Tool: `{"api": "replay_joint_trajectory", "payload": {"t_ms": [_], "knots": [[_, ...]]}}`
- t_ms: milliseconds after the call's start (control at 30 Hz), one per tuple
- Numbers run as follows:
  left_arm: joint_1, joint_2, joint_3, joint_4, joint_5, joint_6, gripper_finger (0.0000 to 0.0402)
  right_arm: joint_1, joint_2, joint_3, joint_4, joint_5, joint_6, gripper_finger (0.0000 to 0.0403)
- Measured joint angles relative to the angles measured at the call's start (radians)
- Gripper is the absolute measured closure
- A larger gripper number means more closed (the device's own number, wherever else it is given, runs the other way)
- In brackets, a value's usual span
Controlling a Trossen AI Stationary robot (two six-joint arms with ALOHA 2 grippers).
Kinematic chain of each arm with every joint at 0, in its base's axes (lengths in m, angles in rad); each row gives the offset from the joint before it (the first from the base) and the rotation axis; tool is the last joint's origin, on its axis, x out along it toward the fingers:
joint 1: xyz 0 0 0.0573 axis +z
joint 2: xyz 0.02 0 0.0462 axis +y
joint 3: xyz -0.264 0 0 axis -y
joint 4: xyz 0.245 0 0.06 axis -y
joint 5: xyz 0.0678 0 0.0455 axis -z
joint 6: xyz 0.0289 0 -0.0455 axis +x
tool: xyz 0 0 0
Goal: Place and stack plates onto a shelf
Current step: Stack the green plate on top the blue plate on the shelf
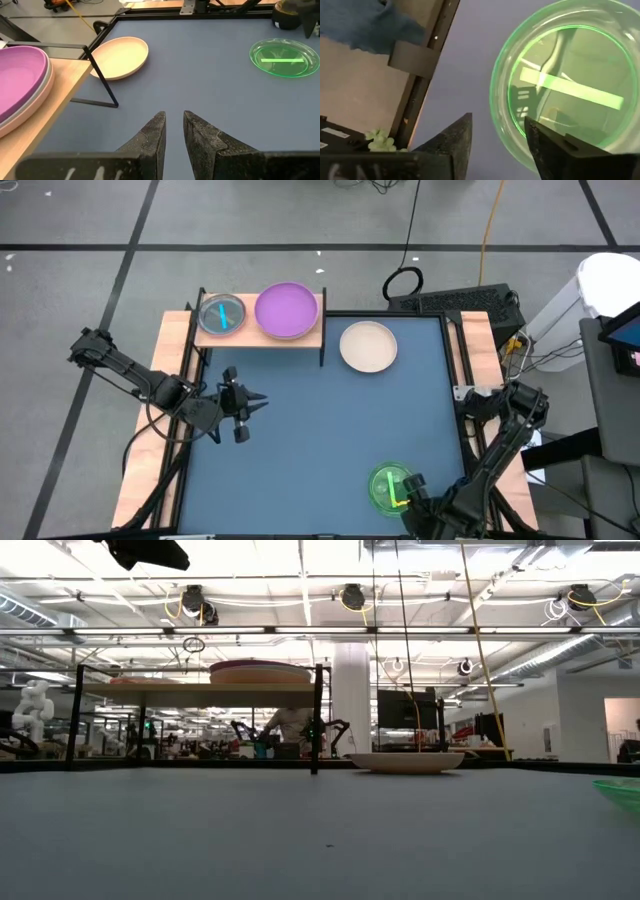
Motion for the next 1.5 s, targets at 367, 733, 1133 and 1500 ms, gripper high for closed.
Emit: {"api": "replay_joint_trajectory", "payload": {"t_ms": [367, 733, 1133, 1500], "knots": [[0.000, 0.000, 0.000, 0.001, 0.000, -0.001, 0.0330, 0.007, 0.000, -0.157, 0.204, -0.081, -0.069, 0.0261], [0.000, 0.000, 0.000, 0.002, 0.000, -0.004, 0.0330, 0.007, 0.000, -0.161, 0.158, -0.057, -0.093, 0.0324], [0.000, 0.000, 0.000, 0.002, -0.001, -0.008, 0.0330, 0.007, -0.002, -0.181, 0.165, -0.015, -0.188, 0.0398], [0.000, 0.000, 0.000, 0.001, -0.001, -0.008, 0.0330, 0.004, -0.002, -0.180, 0.161, 0.007, -0.196, 0.0402]]}}
